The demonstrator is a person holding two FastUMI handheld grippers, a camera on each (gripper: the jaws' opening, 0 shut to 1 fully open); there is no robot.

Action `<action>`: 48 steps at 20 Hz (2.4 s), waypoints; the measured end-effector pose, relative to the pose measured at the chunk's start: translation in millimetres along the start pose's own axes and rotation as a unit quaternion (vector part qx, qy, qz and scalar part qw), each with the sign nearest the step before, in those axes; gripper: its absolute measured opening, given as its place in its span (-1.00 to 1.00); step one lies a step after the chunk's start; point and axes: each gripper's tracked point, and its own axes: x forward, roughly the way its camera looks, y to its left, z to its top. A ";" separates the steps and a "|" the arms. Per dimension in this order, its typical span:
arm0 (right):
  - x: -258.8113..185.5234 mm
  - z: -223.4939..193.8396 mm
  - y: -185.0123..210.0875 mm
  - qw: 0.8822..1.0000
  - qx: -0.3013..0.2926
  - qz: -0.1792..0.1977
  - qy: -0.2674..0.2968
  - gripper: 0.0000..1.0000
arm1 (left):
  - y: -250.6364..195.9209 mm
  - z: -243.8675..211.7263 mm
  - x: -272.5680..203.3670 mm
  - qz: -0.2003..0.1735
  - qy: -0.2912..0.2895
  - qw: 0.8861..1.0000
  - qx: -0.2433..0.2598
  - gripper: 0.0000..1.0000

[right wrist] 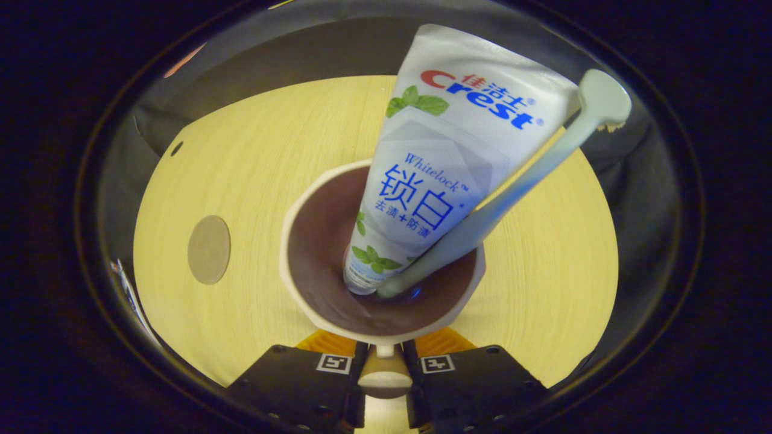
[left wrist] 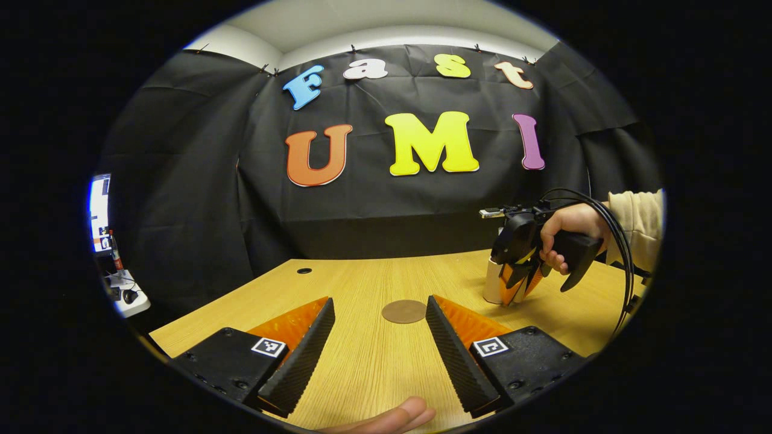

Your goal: Put the toothbrush and toothpaste on the desktop into the cup, then pick up the cup and place it on the coaster on the desktop.

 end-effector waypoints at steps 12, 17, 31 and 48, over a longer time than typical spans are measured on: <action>3.2 11.8 27.0 0.993 -0.101 0.044 -0.035 -0.47 | 11.0 -2.6 -9.6 0.004 -0.004 1.000 -0.010 0.93; 8.1 15.1 37.1 0.987 -0.142 0.067 -0.031 -0.47 | -2.6 8.7 -16.8 -0.015 -0.021 1.000 -0.010 0.93; 6.8 17.9 46.9 0.983 -0.154 0.091 -0.031 -0.40 | 7.6 -0.4 -16.3 -0.017 -0.017 1.000 -0.016 0.93; -138.0 11.0 -39.4 0.946 -0.098 0.099 -0.291 0.95 | 36.9 22.1 -6.0 0.013 -0.001 0.999 -0.042 0.93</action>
